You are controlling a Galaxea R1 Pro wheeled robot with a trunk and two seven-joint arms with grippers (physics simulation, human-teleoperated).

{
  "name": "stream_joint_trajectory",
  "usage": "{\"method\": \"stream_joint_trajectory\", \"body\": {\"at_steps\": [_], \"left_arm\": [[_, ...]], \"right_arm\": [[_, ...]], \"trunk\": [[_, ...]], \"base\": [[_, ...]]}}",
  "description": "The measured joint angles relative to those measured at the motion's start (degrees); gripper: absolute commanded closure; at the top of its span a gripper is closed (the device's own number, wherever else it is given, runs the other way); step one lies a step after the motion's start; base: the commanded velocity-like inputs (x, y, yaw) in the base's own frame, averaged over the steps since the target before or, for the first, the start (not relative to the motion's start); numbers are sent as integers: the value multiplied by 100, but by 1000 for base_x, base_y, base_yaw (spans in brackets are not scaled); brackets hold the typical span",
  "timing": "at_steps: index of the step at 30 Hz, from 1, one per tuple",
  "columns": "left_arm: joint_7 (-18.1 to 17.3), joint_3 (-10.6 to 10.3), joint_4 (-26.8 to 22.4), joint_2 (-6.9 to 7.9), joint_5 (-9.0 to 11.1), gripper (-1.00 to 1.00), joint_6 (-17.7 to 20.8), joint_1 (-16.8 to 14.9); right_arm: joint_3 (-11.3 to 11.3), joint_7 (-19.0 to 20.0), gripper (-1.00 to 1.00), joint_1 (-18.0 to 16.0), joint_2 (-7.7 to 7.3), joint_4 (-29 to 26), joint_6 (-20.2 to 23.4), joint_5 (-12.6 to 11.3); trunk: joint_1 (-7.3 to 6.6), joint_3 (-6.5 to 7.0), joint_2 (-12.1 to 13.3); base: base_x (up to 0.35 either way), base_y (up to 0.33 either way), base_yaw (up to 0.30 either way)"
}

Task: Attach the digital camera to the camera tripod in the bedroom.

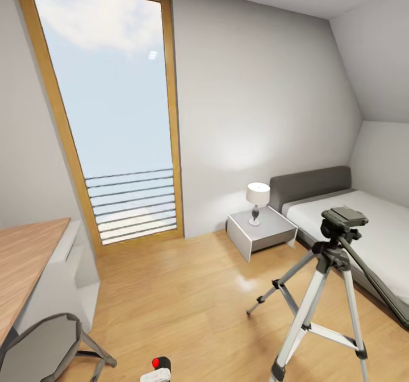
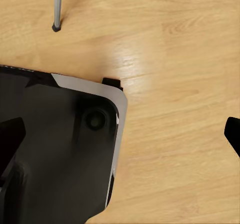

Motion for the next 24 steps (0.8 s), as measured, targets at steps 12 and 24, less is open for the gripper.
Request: {"method": "stream_joint_trajectory", "body": {"at_steps": [12,24], "left_arm": [[-4,-9,-37,-5,-4,100,10,-1],[-5,-5,-59,-5,1,100,21,1]], "right_arm": [[0,0,-100,0,0,0,-3,-4],[0,0,-100,0,0,0,-7,-5]], "trunk": [[2,0,1],[3,0,1]], "base": [[202,0,0],[9,0,0]]}}
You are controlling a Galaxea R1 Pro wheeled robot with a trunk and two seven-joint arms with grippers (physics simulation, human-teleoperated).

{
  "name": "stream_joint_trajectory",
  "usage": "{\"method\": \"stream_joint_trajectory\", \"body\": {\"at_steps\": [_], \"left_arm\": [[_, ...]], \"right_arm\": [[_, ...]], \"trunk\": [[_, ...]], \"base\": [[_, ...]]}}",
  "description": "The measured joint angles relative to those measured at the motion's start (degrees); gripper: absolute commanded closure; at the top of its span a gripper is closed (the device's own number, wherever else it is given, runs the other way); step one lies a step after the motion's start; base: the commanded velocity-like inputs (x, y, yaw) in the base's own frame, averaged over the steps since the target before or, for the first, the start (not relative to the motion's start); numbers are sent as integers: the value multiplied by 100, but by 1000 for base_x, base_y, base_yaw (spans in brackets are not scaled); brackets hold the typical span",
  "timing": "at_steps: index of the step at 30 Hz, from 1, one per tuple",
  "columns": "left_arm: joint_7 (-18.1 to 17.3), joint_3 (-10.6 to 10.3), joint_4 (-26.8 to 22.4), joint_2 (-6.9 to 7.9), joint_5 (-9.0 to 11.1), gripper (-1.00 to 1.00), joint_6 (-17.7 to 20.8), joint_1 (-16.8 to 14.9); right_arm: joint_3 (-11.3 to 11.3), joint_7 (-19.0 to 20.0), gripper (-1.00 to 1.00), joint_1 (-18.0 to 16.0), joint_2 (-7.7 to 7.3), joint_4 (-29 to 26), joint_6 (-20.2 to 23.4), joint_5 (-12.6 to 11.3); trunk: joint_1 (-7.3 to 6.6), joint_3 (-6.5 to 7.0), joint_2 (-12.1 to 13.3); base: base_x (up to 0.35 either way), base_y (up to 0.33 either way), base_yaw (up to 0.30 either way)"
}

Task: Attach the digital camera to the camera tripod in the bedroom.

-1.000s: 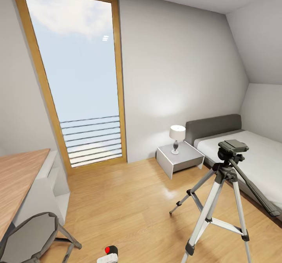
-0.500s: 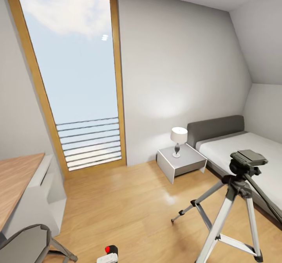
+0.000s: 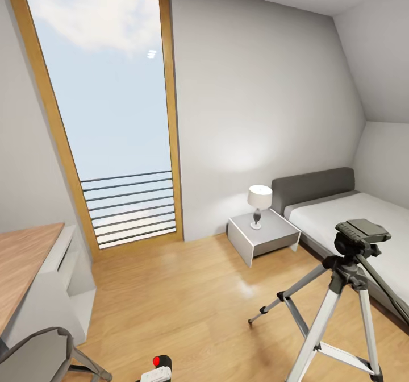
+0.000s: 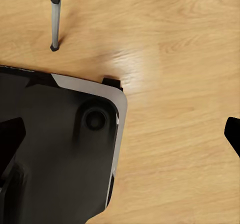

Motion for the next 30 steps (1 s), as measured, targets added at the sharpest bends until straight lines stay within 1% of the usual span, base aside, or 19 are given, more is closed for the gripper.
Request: {"method": "stream_joint_trajectory", "body": {"at_steps": [8,30], "left_arm": [[0,0,-1,0,-5,100,1,-2],[-7,0,13,4,2,100,10,-1]], "right_arm": [[0,0,-100,1,0,-1,10,0],[0,0,-100,1,0,-1,17,0]], "trunk": [[0,0,0],[0,0,0]], "base": [[1,0,-90],[0,0,-180]]}}
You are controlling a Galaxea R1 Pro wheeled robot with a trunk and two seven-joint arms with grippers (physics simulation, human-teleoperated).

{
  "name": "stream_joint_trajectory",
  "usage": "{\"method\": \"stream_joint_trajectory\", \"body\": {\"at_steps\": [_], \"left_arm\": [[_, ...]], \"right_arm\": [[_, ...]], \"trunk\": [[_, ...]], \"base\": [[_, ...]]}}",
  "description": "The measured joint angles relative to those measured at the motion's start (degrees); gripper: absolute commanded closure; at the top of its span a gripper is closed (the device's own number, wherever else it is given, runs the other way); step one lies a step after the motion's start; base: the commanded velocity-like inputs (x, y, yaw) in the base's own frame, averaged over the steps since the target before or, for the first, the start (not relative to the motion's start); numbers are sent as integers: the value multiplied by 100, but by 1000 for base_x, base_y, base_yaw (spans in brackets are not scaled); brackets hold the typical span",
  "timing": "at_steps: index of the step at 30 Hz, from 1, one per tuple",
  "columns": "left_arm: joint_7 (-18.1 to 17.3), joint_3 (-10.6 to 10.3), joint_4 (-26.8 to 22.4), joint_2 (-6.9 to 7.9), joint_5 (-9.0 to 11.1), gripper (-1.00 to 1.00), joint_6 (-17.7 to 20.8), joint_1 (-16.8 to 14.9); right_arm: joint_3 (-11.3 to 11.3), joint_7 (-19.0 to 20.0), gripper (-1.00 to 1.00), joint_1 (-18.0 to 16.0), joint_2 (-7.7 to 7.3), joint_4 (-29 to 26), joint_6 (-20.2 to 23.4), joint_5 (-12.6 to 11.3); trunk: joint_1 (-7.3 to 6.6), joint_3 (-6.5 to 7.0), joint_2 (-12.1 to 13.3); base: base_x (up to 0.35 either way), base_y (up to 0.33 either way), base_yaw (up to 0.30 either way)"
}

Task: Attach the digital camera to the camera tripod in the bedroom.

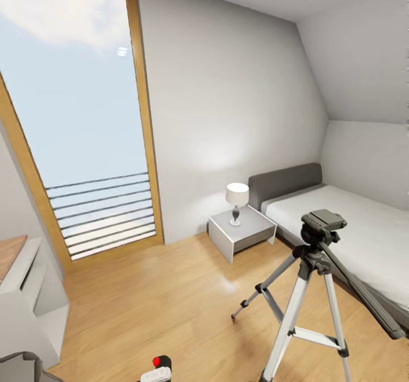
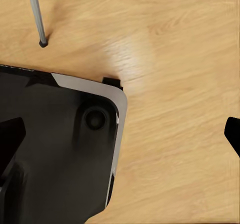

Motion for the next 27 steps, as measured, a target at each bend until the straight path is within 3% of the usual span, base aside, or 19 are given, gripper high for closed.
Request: {"method": "stream_joint_trajectory", "body": {"at_steps": [12,27], "left_arm": [[-1,4,-2,-3,2,100,9,-1],[-1,1,2,0,-2,100,9,0]], "right_arm": [[0,1,-100,0,0,0,0,0],[0,0,-100,-1,0,1,-3,0]], "trunk": [[0,0,0],[0,0,0]], "base": [[0,150,-173],[0,37,-26]]}}
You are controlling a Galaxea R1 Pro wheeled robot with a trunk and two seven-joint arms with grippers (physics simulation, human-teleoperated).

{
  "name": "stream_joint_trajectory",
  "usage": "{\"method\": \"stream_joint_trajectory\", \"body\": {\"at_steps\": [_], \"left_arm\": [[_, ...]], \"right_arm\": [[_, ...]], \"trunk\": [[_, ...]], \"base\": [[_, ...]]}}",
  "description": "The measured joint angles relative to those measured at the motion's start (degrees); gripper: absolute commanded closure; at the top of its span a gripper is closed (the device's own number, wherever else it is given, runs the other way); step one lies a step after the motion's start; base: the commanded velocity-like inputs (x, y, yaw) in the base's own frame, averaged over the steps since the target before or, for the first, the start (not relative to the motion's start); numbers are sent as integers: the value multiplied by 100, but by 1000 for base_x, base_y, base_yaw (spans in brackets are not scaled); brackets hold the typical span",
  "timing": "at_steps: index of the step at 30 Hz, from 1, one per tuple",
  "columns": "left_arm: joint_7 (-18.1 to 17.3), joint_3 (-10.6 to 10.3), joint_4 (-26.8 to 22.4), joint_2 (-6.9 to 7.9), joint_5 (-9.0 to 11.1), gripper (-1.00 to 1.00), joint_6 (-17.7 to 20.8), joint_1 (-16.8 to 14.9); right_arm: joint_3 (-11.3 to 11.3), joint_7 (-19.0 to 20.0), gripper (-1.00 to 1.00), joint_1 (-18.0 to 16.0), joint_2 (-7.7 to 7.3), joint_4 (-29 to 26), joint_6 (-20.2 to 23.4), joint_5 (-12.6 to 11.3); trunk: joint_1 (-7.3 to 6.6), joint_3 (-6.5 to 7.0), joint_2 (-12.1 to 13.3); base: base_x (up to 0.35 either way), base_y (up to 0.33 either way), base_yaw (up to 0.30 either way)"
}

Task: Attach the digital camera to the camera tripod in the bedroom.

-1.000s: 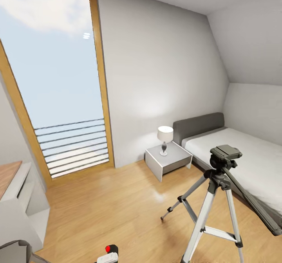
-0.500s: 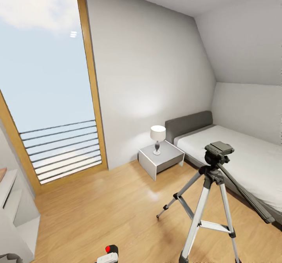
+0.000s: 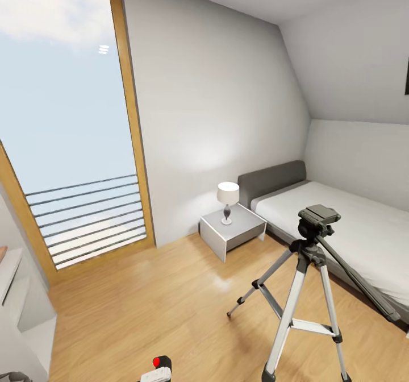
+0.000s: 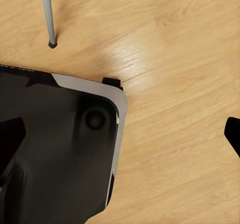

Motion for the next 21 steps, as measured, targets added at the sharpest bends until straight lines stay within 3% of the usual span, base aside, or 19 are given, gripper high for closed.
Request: {"method": "stream_joint_trajectory", "body": {"at_steps": [12,21], "left_arm": [[0,0,2,-3,12,100,0,-1],[0,-2,2,-4,27,100,-1,-1]], "right_arm": [[0,0,-100,0,0,0,-3,0],[0,0,-100,1,7,-2,3,0]], "trunk": [[0,0,0],[0,0,0]], "base": [[0,1,-7],[0,0,-177]]}}
